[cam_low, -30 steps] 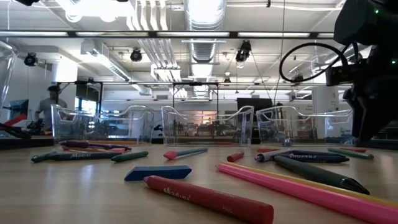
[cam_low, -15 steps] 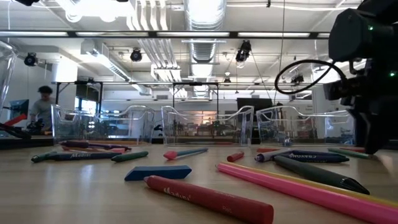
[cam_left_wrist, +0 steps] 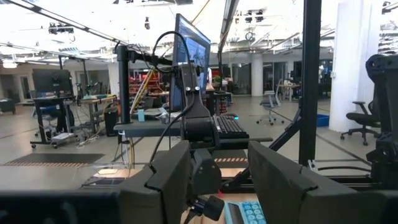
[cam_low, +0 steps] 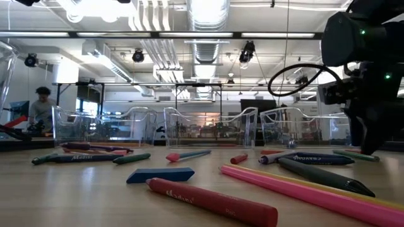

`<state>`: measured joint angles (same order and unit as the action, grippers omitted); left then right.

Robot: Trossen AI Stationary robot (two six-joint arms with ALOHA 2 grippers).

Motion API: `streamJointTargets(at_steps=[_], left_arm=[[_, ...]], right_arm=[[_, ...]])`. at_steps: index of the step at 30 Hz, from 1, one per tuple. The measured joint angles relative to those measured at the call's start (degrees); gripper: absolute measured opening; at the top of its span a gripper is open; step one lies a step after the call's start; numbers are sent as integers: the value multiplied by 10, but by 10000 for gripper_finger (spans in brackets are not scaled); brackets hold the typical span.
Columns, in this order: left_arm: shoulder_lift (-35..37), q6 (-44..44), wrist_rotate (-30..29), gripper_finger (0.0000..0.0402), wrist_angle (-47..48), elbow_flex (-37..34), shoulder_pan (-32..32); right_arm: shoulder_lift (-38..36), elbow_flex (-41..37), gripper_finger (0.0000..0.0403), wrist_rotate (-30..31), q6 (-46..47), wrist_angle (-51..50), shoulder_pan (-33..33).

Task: Sort crayons/erasers/pens/pencils in bins
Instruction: Put the orange eraser into the top right transparent bin

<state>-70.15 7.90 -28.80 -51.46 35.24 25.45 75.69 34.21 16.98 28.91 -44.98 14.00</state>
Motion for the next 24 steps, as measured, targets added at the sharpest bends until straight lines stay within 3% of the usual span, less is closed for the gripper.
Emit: streamJointTargets(at_steps=[14, 24], left_arm=[[0, 0, 0, 151, 0, 0, 0], [0, 0, 0, 151, 0, 0, 0]], right_arm=[[7, 4, 182, -18, 49, -28, -19], [17, 3, 119, -34, 42, -27, -39]])
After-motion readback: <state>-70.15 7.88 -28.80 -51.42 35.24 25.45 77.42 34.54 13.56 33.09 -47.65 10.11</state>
